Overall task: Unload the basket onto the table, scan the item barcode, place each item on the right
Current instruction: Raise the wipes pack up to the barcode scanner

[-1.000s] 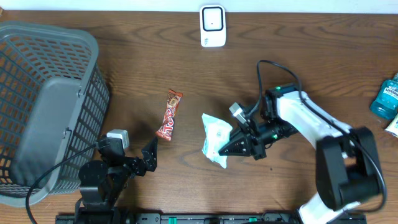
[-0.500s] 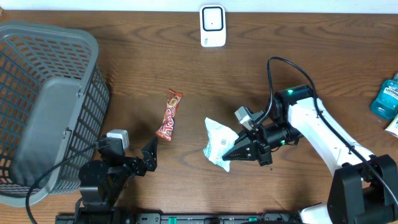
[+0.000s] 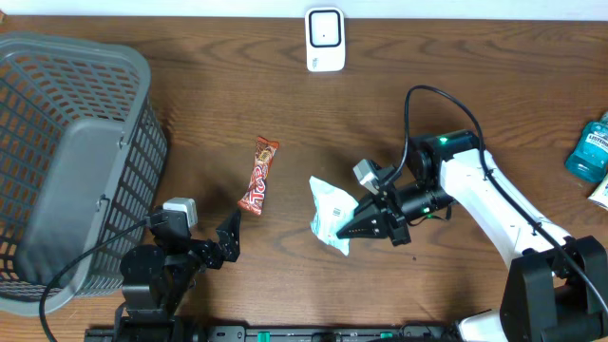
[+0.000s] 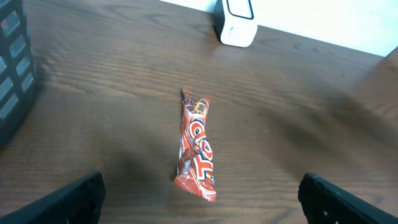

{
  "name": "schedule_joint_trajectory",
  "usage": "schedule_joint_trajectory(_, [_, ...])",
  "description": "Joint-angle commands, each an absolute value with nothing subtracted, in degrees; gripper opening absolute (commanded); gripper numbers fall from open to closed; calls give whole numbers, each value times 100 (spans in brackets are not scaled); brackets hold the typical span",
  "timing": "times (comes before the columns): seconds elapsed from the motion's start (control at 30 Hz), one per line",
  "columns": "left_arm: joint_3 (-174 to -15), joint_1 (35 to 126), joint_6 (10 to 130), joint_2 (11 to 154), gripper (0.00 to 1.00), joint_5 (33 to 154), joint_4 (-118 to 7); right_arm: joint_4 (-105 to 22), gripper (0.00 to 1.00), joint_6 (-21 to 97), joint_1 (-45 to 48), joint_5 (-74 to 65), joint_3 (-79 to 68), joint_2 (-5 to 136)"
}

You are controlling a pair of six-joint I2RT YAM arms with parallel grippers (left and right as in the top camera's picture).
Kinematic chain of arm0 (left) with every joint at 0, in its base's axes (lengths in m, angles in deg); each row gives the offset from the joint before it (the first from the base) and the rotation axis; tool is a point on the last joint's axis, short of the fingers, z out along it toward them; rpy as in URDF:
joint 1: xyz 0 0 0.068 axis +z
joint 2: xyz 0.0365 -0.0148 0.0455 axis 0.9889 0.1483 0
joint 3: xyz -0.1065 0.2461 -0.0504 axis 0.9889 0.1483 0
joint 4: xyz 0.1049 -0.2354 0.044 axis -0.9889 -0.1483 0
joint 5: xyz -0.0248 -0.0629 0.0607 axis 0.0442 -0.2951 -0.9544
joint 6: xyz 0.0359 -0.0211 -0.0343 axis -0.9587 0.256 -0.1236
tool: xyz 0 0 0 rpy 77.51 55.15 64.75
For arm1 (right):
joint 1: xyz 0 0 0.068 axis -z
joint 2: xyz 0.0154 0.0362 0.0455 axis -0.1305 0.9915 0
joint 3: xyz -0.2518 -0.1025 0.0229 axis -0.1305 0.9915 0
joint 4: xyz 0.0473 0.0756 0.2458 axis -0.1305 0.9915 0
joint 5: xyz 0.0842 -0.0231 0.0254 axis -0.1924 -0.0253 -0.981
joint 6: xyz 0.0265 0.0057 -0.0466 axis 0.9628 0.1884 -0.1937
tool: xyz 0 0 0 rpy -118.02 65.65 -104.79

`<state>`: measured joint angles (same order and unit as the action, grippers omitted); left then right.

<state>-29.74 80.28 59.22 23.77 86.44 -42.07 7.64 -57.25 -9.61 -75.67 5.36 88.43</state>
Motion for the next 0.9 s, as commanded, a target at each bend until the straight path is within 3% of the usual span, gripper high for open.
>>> schedule_joint_trajectory(0.0, [-2993, 8015, 5870, 2357, 99, 8696, -4205, 91, 1, -4239, -1024, -7405, 527, 8756])
schedule_joint_trajectory(0.17, [-2993, 8015, 5870, 2357, 99, 8696, -4205, -2445, 1, 84, -1105, -4491, 527, 8756])
schedule_joint_trajectory(0.27, [-2993, 8015, 5870, 2357, 100, 8696, -4205, -3227, 1, 1361, -1295, -2913, 527, 8756])
schedule_joint_trajectory(0.57, [-2993, 8015, 5872, 2357, 99, 8696, -4205, -3608, 1, 2552, -1789, -588, 285, 8766])
schedule_joint_trajectory(0.87, [-2993, 8015, 5872, 2357, 99, 8696, -4205, -3376, 1, 2259, -1822, 188, -992, 9442])
